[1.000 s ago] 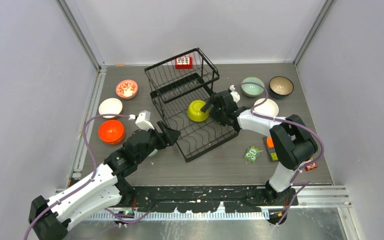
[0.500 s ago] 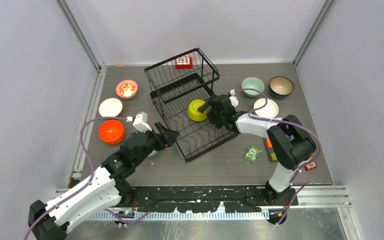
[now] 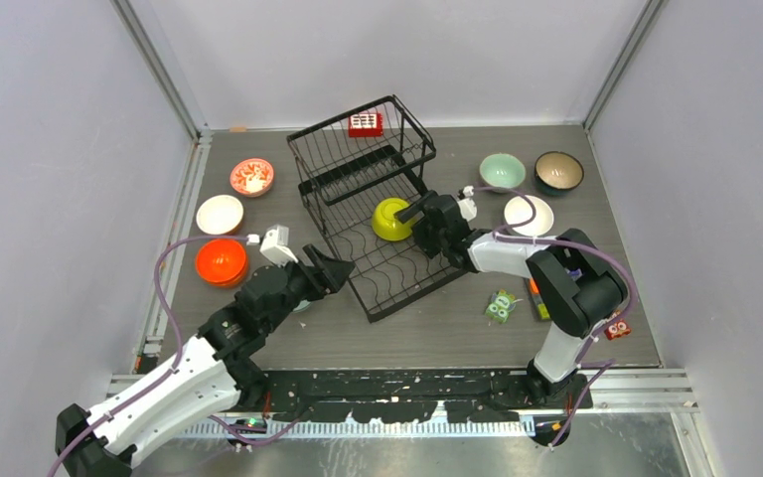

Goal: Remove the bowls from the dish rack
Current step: Pick up the bowl from the dish rack.

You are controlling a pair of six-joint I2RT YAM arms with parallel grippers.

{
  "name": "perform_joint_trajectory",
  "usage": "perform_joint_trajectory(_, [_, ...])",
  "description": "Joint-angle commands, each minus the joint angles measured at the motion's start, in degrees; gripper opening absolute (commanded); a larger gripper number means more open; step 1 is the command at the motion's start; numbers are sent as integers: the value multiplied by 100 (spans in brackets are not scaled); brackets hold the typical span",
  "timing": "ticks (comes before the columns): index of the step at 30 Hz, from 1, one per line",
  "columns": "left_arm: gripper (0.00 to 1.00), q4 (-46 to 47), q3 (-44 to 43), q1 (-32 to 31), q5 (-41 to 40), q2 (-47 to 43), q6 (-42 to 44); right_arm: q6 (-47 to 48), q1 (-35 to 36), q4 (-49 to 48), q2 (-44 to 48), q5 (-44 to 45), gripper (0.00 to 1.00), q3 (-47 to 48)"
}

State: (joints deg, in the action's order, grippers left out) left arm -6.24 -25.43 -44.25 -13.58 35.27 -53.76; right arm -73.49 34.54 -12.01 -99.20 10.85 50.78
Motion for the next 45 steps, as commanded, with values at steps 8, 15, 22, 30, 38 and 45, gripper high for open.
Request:
perform_joint_trajectory(8, [70, 160, 125, -14, -205, -190, -38, -434, 16, -1255, -281, 358, 84, -389])
perform_joint_trajectory(15, [70, 125, 182, -14, -227, -270, -72, -495, 17, -1717, -342, 373, 72, -613])
perform_joint_trajectory(22, [70, 122, 208, -14, -274, -312, -72, -466, 20, -1817, -146, 330, 56, -751])
perform_joint_trajectory(30, [70, 130, 209, -14, -294, -309, -55, -277, 18, -1750, 326, 313, 44, -921])
perform_joint_trajectory(38, [70, 80, 188, -13, -311, -337, -47, 14, 25, -1605, 844, 241, 33, -1079])
perform_joint_trajectory(45, [70, -89, 79, -14, -350, -343, -21, 532, 25, -1056, 1517, 55, 30, -1047])
